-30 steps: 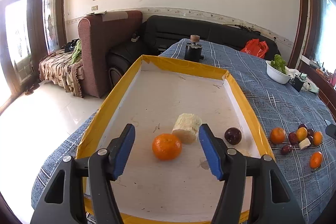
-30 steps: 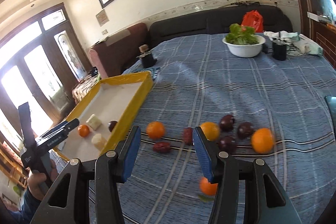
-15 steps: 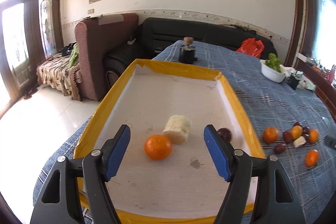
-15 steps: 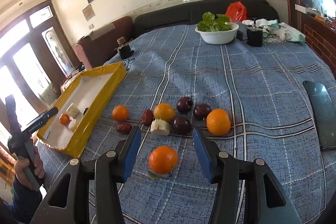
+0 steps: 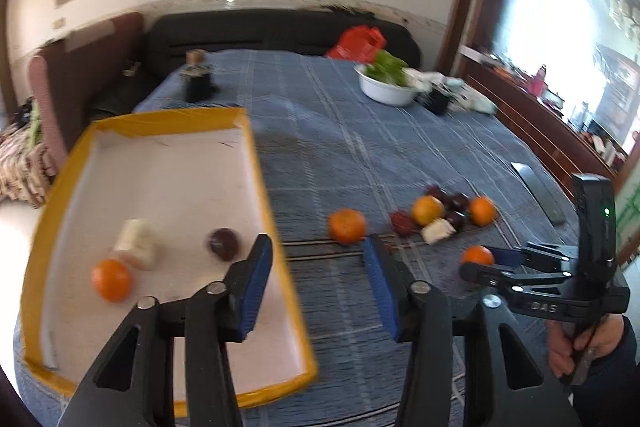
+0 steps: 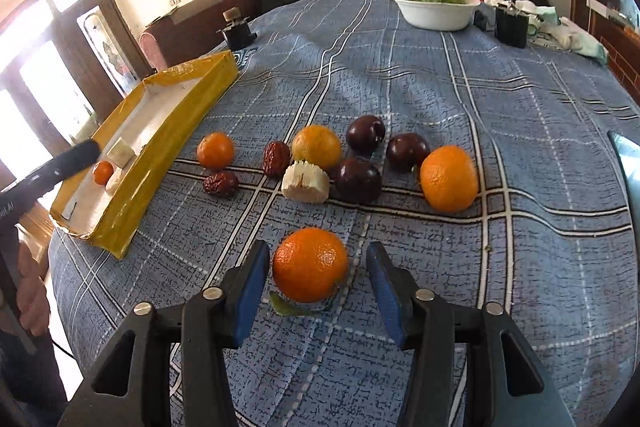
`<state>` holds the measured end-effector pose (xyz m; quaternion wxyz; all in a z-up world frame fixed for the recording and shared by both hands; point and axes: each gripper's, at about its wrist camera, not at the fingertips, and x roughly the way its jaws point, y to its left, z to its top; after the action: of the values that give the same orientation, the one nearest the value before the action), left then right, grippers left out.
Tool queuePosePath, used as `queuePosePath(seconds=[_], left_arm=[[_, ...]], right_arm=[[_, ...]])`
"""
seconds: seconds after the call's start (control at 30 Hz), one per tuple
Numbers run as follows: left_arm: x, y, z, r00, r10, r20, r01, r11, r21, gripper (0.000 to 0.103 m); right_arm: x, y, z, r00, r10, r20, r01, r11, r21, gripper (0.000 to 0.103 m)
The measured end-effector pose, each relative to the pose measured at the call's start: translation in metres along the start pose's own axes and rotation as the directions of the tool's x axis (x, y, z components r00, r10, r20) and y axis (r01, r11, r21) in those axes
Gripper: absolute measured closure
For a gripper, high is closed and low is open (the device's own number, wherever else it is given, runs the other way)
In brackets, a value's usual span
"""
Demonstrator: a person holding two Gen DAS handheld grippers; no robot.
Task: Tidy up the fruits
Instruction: 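Grasp a red date with the left gripper while the right gripper grasps a mandarin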
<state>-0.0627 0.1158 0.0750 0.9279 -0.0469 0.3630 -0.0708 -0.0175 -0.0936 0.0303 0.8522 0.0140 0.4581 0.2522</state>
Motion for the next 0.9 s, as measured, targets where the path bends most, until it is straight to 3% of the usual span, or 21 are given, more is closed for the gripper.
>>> queuePosePath(seconds=[0.1,0.27,0.43,0.7,0.77,0.8,0.9], left_arm=[[0.022,-0.014,0.000,0.997,-0.033,-0.073,0.035,0.999,0.026,0.071],[0.059,-0.036,-0.006,0.979,-0.044,-0.201,0.055,0.997,0.049,0.071],[0.078,-0.045,-0.005,0.973,-0.005,-0.231,0.019,0.998,0.057,0.062],[0.103,-0.056,0.000,0.969,0.031,-0.246,-0.012,0.997,0.076,0.062],[0.102,-0.057,-0.002,0.971,0.036,-0.236,-0.016,0.996,0.086,0.065],[0.102,-0.056,-0.003,0.972,0.037,-0.230,-0.018,0.996,0.083,0.073],[0.099,-0.053,-0.004,0.976,0.022,-0.217,-0.009,0.998,0.060,0.074]], right_arm=[[-0.002,-0.002,0.000,0.999,0.030,0.011,-0.031,0.999,0.015,0.064],[-0.008,-0.022,0.000,0.996,0.078,0.053,-0.083,0.990,0.111,0.064],[-0.014,-0.026,0.000,0.993,0.082,0.084,-0.092,0.988,0.127,0.064],[-0.020,-0.017,-0.001,0.990,0.091,0.107,-0.100,0.992,0.079,0.064],[-0.021,-0.017,0.000,0.989,0.093,0.112,-0.102,0.992,0.073,0.064],[-0.021,-0.016,0.000,0.989,0.095,0.113,-0.103,0.992,0.070,0.064],[-0.022,-0.015,0.000,0.989,0.097,0.113,-0.104,0.993,0.063,0.064]])
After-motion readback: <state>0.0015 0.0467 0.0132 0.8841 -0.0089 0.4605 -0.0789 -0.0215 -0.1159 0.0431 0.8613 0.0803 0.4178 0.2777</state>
